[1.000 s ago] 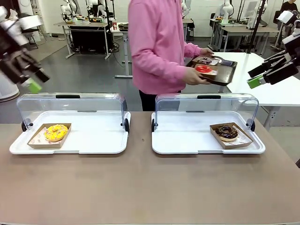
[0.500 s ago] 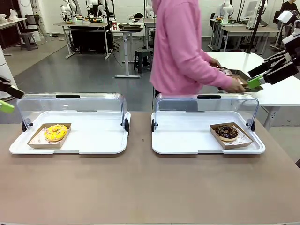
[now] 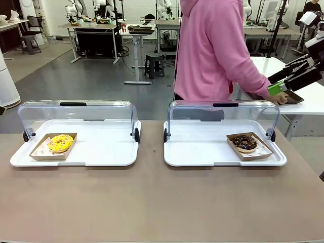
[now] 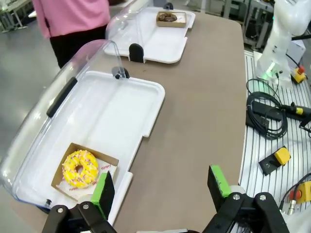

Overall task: Provide the desired donut to the person.
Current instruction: Place the picked Paper togo box onto the Handle tray extended by the person.

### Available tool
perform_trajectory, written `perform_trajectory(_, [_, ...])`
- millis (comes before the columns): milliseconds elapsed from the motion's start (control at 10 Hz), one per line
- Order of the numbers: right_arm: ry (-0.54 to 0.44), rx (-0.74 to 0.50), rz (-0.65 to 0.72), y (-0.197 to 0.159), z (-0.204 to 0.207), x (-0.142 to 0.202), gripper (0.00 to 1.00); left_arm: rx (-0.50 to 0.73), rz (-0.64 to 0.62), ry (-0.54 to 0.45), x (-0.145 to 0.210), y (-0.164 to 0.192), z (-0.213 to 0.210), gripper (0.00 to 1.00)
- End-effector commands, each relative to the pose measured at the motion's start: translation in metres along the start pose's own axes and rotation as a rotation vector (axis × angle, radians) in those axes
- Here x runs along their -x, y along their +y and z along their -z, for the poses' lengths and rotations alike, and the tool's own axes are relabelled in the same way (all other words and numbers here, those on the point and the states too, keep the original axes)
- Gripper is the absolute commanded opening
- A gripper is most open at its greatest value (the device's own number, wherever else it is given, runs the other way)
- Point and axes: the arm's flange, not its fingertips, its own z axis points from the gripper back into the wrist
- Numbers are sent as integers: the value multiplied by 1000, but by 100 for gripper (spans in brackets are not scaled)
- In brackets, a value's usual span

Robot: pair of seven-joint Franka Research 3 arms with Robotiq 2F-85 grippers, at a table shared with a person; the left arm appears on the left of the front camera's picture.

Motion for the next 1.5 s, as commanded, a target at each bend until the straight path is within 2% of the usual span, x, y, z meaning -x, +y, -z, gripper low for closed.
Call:
perform_trajectory(0, [0, -2, -12, 0, 2, 1, 100, -59, -33, -57, 13, -10, -1, 100])
perform_trajectory(500, [0, -2, -12, 0, 2, 1, 100, -106, -69, -74, 19, -13, -9, 100])
perform_trajectory(800, [0, -2, -12, 0, 2, 1, 100, -73, -47, -48, 8, -10, -6, 100])
perform_trajectory(900, [0, -2, -12, 0, 2, 1, 100, -81, -62, -55, 15, -1, -18, 100])
perform_trajectory(1400, [0, -2, -12, 0, 2, 1, 100, -81, -62, -55, 15, -1, -18, 100])
